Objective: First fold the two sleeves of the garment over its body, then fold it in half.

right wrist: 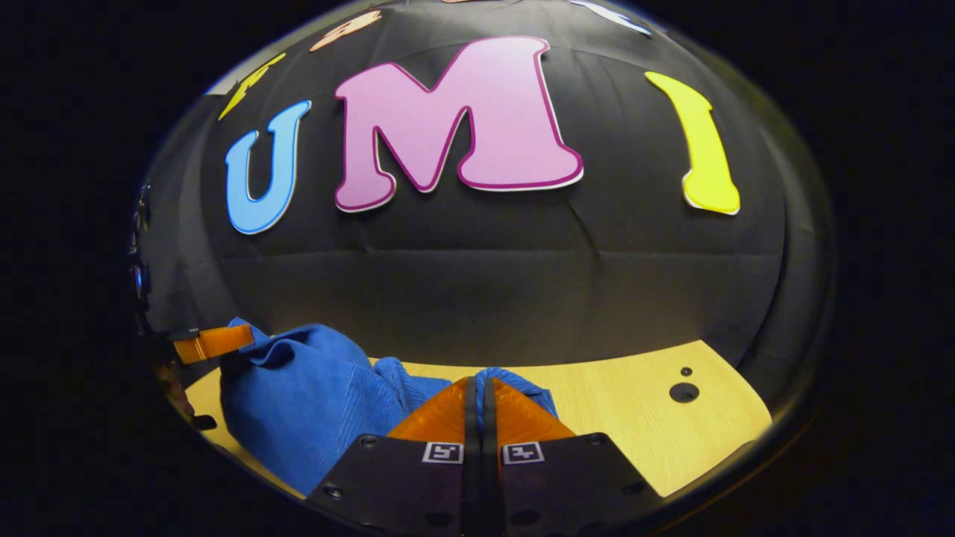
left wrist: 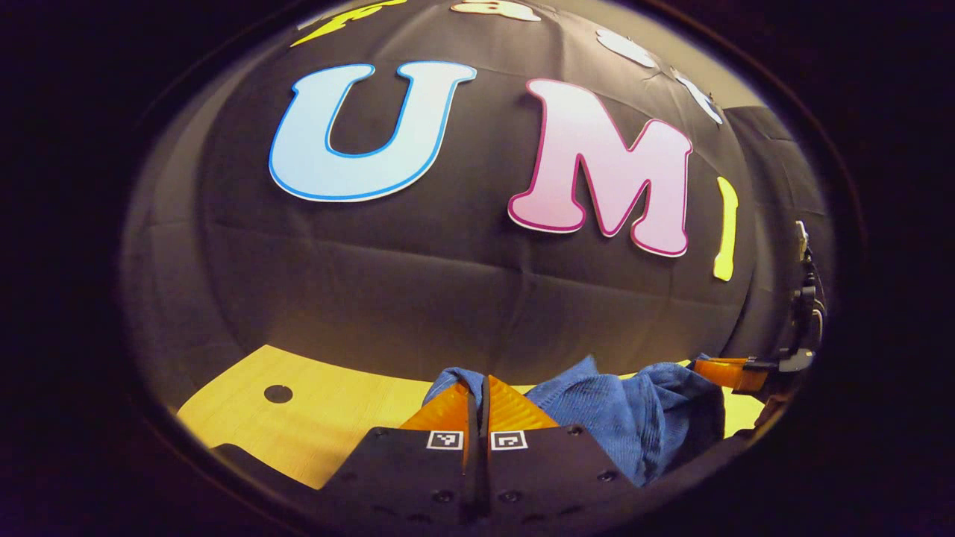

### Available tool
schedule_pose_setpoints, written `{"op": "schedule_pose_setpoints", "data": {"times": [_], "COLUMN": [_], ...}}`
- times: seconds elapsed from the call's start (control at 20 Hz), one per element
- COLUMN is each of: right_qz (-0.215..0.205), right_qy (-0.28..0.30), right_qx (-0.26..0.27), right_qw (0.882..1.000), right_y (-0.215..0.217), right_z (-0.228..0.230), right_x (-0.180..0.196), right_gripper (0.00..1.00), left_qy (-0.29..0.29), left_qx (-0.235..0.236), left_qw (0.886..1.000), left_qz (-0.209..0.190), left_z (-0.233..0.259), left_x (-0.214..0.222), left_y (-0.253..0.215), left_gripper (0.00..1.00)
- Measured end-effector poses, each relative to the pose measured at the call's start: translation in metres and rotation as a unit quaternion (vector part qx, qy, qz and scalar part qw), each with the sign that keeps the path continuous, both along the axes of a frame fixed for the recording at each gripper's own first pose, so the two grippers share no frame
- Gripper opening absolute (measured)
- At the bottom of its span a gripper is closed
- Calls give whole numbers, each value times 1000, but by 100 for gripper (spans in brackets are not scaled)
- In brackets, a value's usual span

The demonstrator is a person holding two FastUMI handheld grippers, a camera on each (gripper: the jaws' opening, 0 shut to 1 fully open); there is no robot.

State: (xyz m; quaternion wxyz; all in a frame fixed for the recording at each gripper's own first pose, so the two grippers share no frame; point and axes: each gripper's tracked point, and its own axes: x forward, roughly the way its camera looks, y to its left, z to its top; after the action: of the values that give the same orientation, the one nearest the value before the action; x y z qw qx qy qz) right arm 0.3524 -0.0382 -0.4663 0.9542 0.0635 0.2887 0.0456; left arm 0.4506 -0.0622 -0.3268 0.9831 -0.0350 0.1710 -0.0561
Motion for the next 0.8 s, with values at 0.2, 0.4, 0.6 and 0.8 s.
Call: {"op": "schedule_pose_setpoints", "data": {"times": [0.2, 0.4, 0.6, 0.8], "right_qz": [13, 0, 4, -30], "right_qy": [27, 56, 76, 29], "right_qx": [-39, -72, -96, -91], "right_qw": [999, 996, 992, 995], "right_y": [-2, -2, -4, -11], "right_z": [-60, -117, -120, -61], "right_x": [31, 37, 23, 0], "right_gripper": [4, 20, 53, 100], "left_qy": [7, 27, 74, 31], "left_qx": [37, 50, 63, 53], "left_qw": [999, 998, 995, 998], "left_qz": [21, -5, 20, 23], "left_z": [-42, -79, -100, -49], "left_x": [44, 56, 37, -3], "left_y": [27, 19, 24, 21], "left_gripper": [0, 8, 83, 84]}}
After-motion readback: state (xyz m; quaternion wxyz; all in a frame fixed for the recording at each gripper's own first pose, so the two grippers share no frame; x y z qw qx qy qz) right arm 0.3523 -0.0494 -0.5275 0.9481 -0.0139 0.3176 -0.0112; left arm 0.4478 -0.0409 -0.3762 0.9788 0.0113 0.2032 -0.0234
